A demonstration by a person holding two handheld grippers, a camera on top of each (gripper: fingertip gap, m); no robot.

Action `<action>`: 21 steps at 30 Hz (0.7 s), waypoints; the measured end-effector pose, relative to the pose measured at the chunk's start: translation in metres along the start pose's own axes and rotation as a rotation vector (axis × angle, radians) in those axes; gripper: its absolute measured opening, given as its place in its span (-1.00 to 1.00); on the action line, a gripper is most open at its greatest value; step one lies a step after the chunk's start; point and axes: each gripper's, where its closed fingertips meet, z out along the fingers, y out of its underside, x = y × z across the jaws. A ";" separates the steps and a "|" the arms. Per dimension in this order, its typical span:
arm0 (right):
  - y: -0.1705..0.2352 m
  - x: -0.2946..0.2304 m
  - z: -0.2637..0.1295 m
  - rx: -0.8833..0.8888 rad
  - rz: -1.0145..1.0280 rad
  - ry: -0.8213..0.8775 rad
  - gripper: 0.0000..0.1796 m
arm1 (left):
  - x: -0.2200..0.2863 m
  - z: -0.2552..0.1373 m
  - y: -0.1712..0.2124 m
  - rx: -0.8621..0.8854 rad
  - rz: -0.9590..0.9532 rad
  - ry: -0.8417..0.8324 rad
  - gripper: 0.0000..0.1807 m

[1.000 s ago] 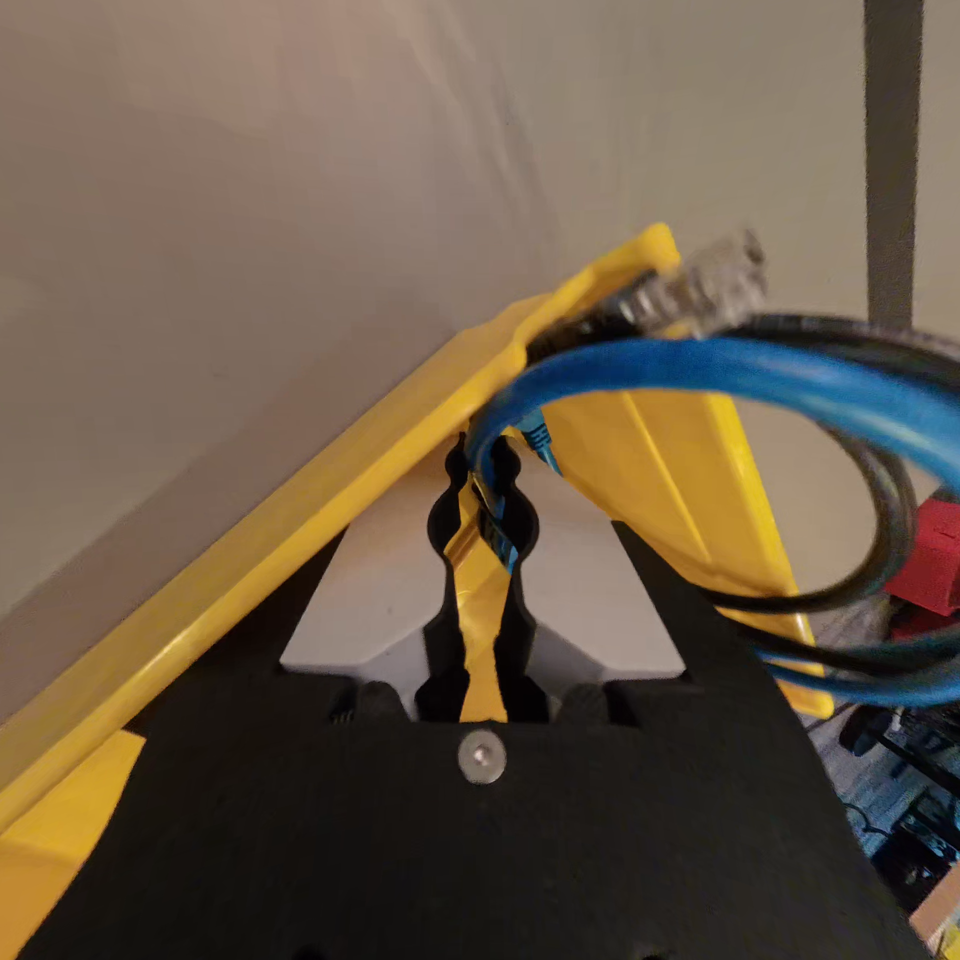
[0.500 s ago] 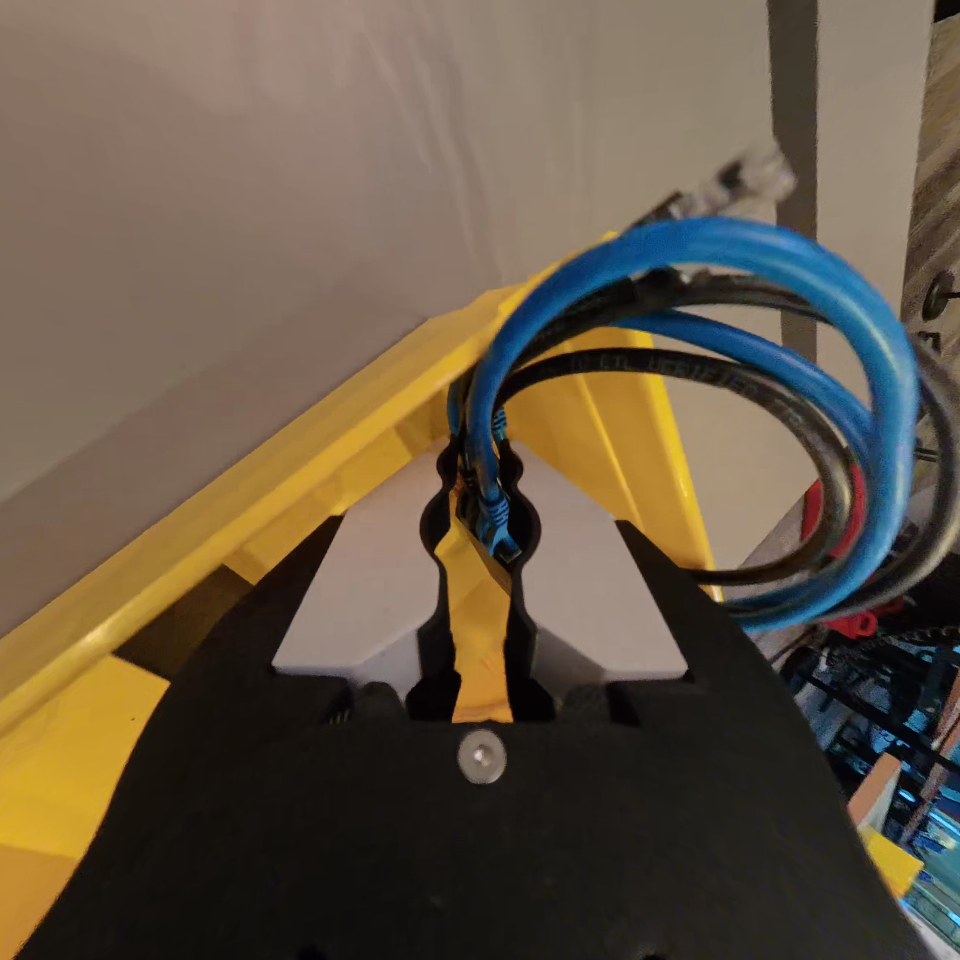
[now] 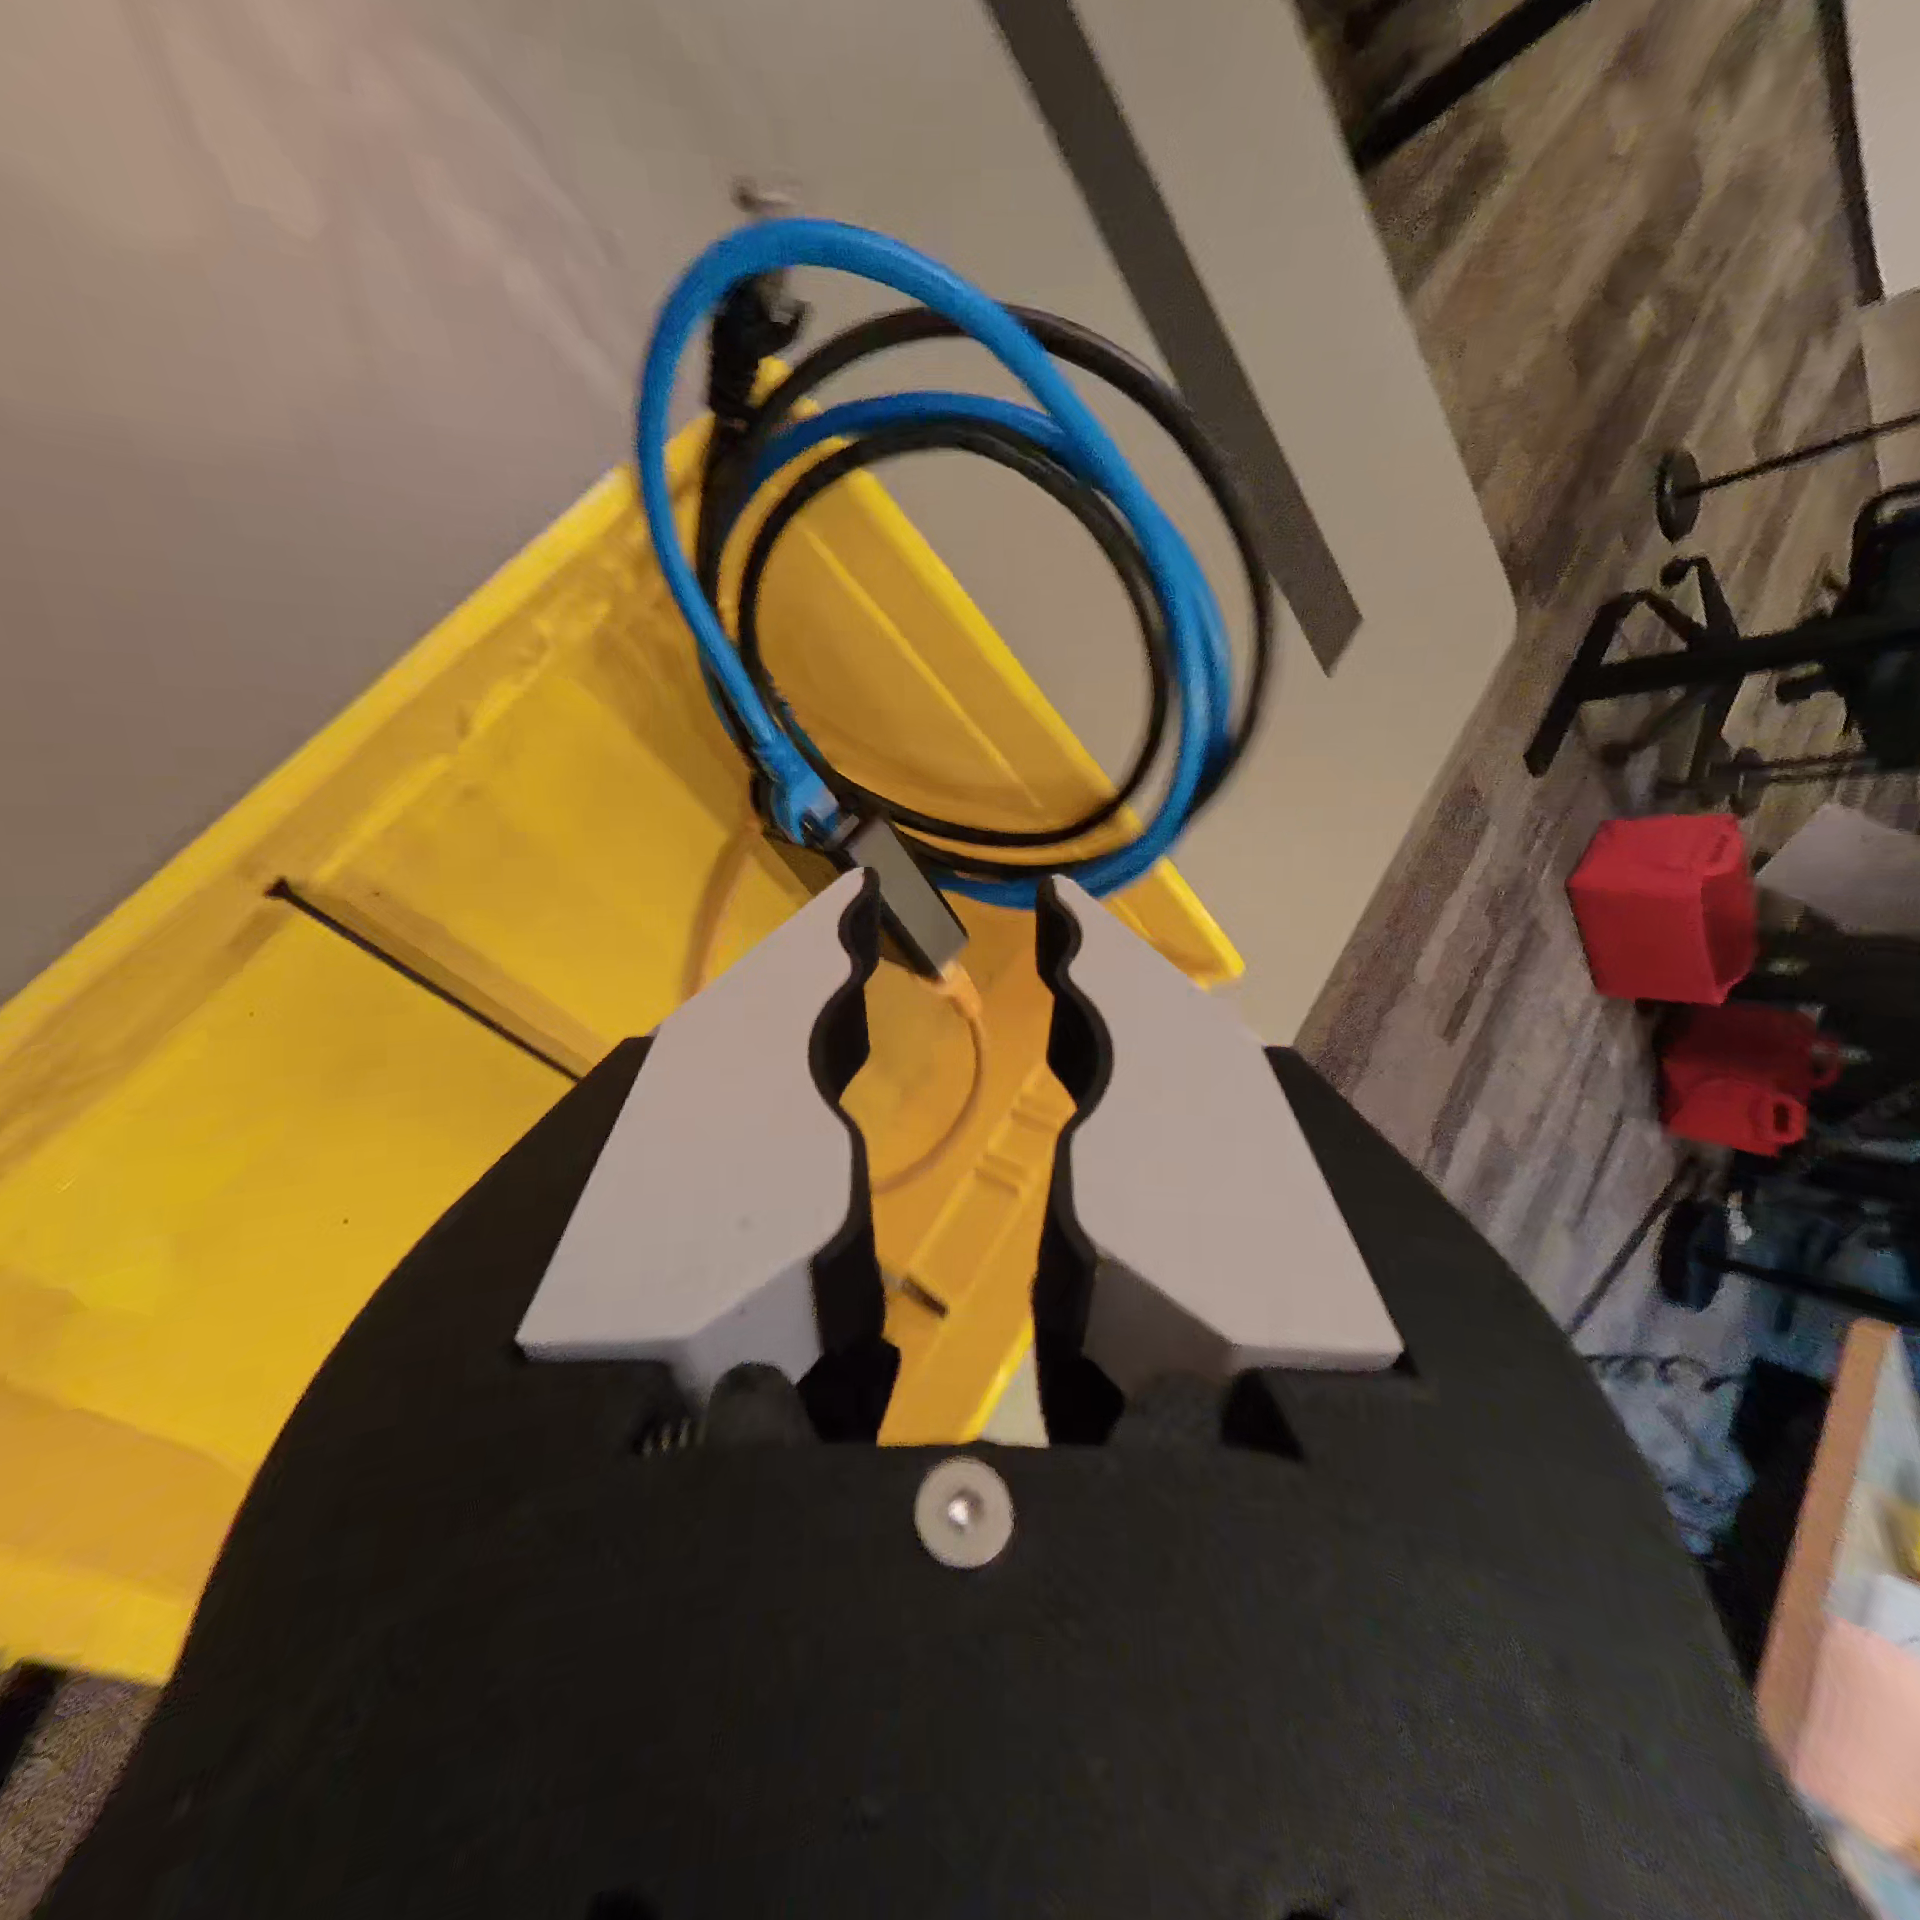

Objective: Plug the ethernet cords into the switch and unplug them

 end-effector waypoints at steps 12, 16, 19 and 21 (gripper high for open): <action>0.155 0.013 -0.029 -0.023 0.480 -0.090 -0.36 | -0.179 -0.139 0.214 -0.431 -0.551 -0.457 0.27; 0.179 -0.020 -0.013 -0.063 0.547 -0.226 -0.25 | -0.158 -0.157 0.299 -0.564 -0.787 -0.376 0.25; 0.183 -0.035 -0.005 -0.059 0.554 -0.274 -0.37 | -0.127 -0.150 0.332 -0.571 -0.980 -0.259 0.23; 0.176 -0.047 0.000 -0.029 0.568 -0.330 -0.51 | -0.114 -0.143 0.346 -0.583 -1.008 -0.220 0.20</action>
